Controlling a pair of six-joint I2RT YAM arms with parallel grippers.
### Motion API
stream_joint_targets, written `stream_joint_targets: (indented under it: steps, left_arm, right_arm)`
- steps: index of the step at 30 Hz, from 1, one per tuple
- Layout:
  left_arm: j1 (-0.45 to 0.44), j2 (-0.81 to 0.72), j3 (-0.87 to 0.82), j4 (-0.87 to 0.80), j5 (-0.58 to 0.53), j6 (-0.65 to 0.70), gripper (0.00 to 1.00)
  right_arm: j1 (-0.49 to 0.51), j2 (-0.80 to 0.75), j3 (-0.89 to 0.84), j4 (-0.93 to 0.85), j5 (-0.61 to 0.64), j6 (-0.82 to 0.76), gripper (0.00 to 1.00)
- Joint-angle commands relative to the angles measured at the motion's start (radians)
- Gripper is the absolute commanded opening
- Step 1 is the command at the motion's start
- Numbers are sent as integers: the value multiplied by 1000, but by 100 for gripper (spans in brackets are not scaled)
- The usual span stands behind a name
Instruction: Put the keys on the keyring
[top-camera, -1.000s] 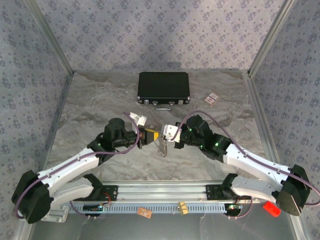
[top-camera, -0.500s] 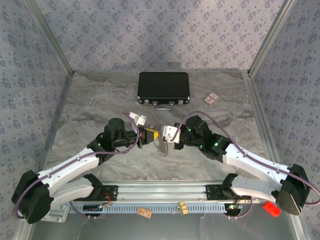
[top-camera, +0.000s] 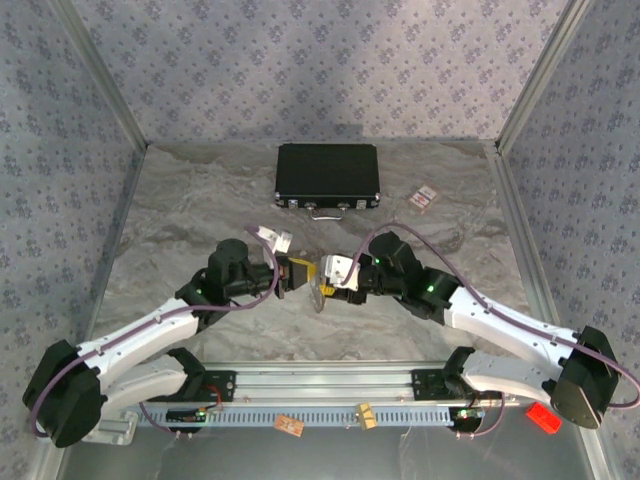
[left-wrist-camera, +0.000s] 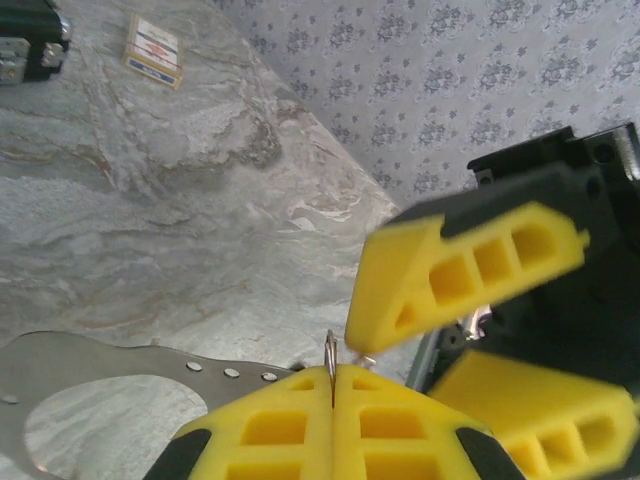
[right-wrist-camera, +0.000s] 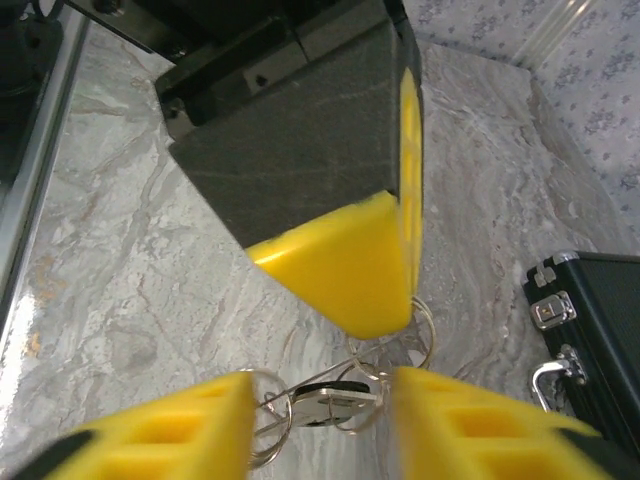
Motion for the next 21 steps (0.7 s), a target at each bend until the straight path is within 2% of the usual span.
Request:
stream_joint_targets:
  steps: [1, 6, 9, 12, 15, 21]
  left_arm:
    - [-4, -47, -32, 98, -34, 138, 0]
    - [-38, -92, -104, 203, -63, 388, 0]
    - [-57, -117, -137, 264, -35, 520, 0]
    - [-73, -134, -135, 253, 3, 636, 0]
    - [-87, -141, -117, 213, 13, 703, 0]
    - [-108, -142, -106, 195, 23, 750, 0]
  right_arm:
    - [-11, -13, 35, -45, -38, 26, 52]
    - [-92, -79, 14, -93, -138, 102, 53]
    - [-134, -111, -4, -69, -178, 185, 49]
    - [-150, -112, -16, -15, -205, 268, 42]
    - [-148, -94, -22, 32, -248, 315, 37]
    - [-125, -49, -8, 40, -264, 294, 36]
